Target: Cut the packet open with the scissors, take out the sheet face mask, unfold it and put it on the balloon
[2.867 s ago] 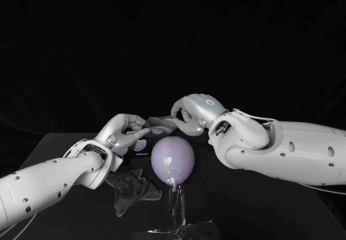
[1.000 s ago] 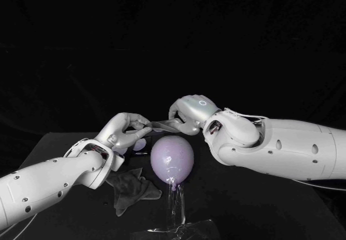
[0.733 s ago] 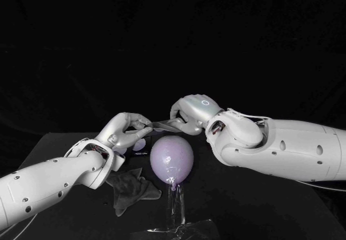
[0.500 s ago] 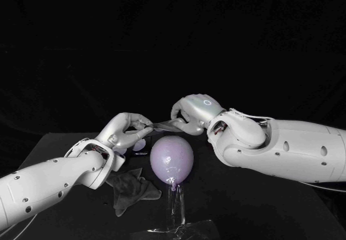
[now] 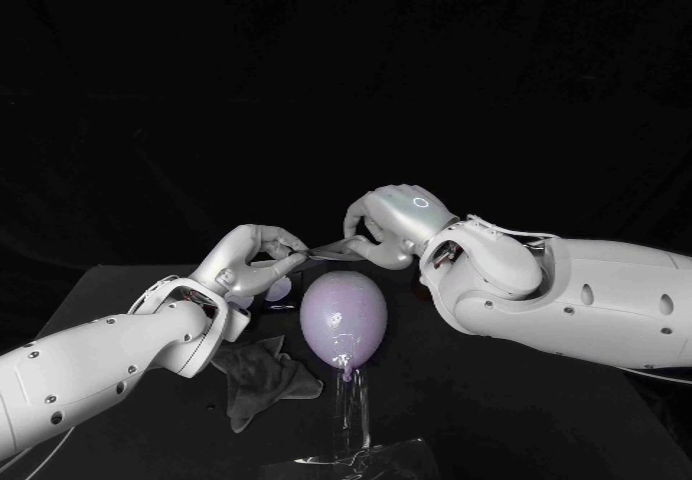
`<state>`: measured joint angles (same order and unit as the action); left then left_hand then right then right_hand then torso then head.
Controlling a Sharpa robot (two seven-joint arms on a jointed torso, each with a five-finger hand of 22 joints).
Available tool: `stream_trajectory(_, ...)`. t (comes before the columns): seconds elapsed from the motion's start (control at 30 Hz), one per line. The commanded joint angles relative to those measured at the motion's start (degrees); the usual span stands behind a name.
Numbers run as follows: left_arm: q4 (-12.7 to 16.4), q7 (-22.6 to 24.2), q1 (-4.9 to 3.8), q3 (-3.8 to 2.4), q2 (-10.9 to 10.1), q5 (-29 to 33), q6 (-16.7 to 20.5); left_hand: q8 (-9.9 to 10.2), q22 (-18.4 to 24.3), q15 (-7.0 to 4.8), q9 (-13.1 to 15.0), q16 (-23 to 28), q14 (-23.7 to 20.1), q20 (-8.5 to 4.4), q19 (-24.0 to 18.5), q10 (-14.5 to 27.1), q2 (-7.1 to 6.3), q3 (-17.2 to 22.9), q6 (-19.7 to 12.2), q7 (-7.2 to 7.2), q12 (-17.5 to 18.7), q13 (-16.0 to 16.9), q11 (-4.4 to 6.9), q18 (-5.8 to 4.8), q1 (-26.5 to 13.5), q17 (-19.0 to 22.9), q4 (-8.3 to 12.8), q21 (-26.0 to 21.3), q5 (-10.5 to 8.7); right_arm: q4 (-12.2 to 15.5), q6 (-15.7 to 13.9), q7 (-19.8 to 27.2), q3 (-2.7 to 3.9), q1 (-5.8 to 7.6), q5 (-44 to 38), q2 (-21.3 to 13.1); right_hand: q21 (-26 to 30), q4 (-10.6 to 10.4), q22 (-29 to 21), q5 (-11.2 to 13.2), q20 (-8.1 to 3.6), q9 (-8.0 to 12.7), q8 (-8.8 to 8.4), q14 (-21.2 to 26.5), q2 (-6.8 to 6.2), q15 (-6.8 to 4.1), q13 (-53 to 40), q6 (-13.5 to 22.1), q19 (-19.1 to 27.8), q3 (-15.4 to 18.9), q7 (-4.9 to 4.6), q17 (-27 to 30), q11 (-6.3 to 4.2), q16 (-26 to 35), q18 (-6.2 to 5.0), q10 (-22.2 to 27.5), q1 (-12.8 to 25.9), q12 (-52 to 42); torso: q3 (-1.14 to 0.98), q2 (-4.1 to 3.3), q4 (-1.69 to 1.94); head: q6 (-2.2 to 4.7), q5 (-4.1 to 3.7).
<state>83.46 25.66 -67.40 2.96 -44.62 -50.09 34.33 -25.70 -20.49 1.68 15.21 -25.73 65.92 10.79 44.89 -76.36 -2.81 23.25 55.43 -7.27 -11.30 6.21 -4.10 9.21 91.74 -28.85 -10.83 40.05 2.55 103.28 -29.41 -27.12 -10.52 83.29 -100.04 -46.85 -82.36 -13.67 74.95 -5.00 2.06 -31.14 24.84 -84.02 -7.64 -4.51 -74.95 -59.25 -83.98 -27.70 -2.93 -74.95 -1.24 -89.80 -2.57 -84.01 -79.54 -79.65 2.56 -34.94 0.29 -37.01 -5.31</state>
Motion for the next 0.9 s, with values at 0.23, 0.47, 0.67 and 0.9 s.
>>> stream_trajectory(0.23,-0.8,-1.4,0.08,0.06,-0.2,0.4,0.1,-0.3,-0.1,0.04,10.5,-0.3,-0.5,0.05,-0.3,0.0,0.46,0.5,0.1,-0.41,-0.3,0.0,0.29,0.85,0.1,-0.1,0.0,0.3,0.19,1.3,-1.5,-1.5,0.3,0.68,-2.3,-1.4,-0.2,0.0,13.1,0.1,-0.18,-0.6,0.29,-6.0,-0.75,0.09,-9.4,0.4,-3.3,-0.5,0.03,-15.0,0.08,-0.2,1.07,-1.4,0.1,0.3,0.01,0.01,0.0,0.04,-0.11)
stream_trajectory(0.47,-0.9,-1.5,0.08,0.07,-0.2,0.4,0.0,-0.4,-0.2,0.03,10.6,-0.3,-0.6,0.05,-0.4,0.0,0.47,0.5,0.0,-0.4,-0.3,0.0,0.29,0.86,0.1,-0.2,0.0,0.3,0.19,2.1,-1.5,-1.7,0.36,1.03,-2.7,-2.2,-0.3,0.0,13.1,0.1,-0.17,-0.6,0.31,-6.0,-0.78,0.1,-9.4,0.5,-3.3,-0.5,0.02,-15.0,0.09,-0.2,1.09,-1.3,0.1,0.4,0.02,0.0,-0.01,0.02,-0.13)
stream_trajectory(0.67,-1.0,-1.5,0.08,0.07,-0.3,0.4,-0.1,-0.4,-0.2,0.03,10.6,-0.3,-0.6,0.05,-0.4,0.0,0.47,0.5,0.0,-0.4,-0.4,0.1,0.29,0.86,0.0,-0.2,0.0,0.3,0.19,2.8,-1.8,-1.6,0.44,1.28,-2.9,-2.7,-0.4,0.1,13.1,-0.1,-0.13,-0.6,0.46,-6.0,-0.93,0.14,-9.2,0.7,-3.4,-1.1,-0.02,-15.0,0.13,-0.2,1.11,-1.2,0.2,0.6,0.03,-0.01,0.0,0.06,-0.19)
stream_trajectory(0.9,-1.1,-1.6,0.08,0.07,-0.3,0.4,-0.2,-0.4,-0.2,0.03,10.7,-0.4,-0.6,0.05,-0.4,0.0,0.47,0.6,0.0,-0.4,-0.4,0.1,0.29,0.86,0.0,-0.2,0.0,0.4,0.19,3.7,-2.2,-1.3,0.54,1.57,-3.2,-3.4,-0.7,1.0,13.2,1.2,-0.07,-0.9,1.33,-6.0,-0.7,0.19,-9.4,1.2,-3.5,-4.2,-0.15,-15.0,0.22,-0.2,1.17,-1.5,-0.1,0.3,0.04,0.02,0.02,0.14,-0.21)
